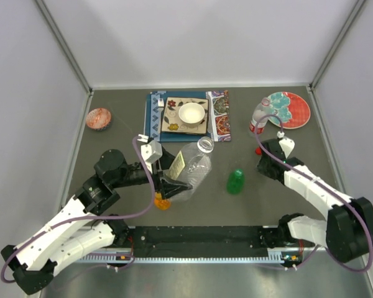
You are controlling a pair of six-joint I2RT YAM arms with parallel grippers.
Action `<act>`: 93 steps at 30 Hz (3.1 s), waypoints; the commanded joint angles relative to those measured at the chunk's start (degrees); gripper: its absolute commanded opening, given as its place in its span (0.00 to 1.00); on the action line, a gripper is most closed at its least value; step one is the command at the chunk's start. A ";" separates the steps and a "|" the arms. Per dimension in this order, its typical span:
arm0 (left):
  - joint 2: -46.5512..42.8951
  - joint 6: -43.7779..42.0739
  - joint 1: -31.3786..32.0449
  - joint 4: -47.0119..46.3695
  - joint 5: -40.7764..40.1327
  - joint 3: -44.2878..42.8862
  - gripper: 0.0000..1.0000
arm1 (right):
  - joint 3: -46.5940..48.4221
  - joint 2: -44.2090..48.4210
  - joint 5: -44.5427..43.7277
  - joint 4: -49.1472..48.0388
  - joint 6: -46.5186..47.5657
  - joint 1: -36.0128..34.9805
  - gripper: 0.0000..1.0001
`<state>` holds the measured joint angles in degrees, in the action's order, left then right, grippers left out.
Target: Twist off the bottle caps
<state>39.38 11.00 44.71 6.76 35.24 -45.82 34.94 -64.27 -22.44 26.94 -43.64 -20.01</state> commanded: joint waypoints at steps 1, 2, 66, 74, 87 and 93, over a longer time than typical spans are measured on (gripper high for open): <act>-1.14 1.04 -0.06 -4.04 -0.09 0.38 0.35 | 2.41 -4.89 0.29 -4.00 -0.22 2.25 0.00; -1.14 1.04 -0.06 -4.04 -0.26 0.47 0.35 | 2.50 -6.90 0.29 -4.26 -0.13 2.87 0.00; 5.62 -1.51 -0.06 -3.25 -2.64 -2.69 0.39 | 26.85 19.89 45.95 -18.03 0.59 -3.89 0.86; 8.96 -1.69 0.38 -2.19 -2.11 -5.15 0.39 | 32.91 14.88 45.91 -16.66 8.38 -17.86 0.90; 11.07 -1.86 1.96 -1.49 -3.34 -6.74 0.39 | 31.68 11.80 40.63 -17.01 11.56 -22.35 0.80; 11.43 -2.22 2.31 -1.49 -3.60 -6.82 0.39 | 30.80 11.80 40.37 -17.09 11.56 -22.35 0.56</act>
<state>50.57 9.82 46.59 7.94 32.05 -49.87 65.34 -52.90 18.92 11.57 -32.86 -41.65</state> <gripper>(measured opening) 0.800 0.627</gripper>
